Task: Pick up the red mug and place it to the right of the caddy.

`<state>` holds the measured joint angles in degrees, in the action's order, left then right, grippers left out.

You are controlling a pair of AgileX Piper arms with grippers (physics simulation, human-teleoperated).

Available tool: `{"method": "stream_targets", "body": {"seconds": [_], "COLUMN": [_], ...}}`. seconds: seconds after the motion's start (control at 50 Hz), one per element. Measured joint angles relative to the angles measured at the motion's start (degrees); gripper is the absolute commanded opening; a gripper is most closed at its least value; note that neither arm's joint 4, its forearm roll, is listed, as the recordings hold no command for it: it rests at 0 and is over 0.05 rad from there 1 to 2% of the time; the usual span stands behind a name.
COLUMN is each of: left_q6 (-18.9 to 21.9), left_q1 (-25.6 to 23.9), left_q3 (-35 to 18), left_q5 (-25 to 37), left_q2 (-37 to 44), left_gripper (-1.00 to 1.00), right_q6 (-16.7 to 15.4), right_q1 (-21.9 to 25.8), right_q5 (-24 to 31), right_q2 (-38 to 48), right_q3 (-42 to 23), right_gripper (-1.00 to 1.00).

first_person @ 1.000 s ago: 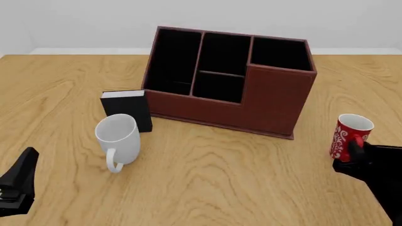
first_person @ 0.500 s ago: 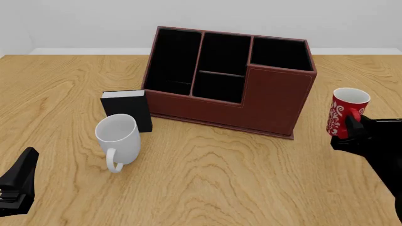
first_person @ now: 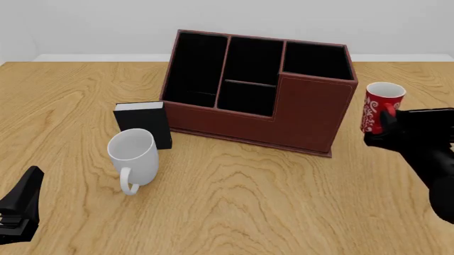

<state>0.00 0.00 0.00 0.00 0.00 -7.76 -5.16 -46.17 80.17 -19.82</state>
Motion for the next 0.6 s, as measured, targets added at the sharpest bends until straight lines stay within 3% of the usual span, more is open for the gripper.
{"method": "stream_targets", "body": {"seconds": [0.6], "left_q6": [0.00], "left_q1": [0.00], "left_q3": [0.00], "left_q5": [0.00], "left_q2": [0.00], "left_gripper": [1.00], "right_q6": [1.37], "right_q1": [-0.28], "right_q5": [-1.02], "right_q2": [8.18], "right_q3": [-4.25], "right_gripper": [-1.00]}}
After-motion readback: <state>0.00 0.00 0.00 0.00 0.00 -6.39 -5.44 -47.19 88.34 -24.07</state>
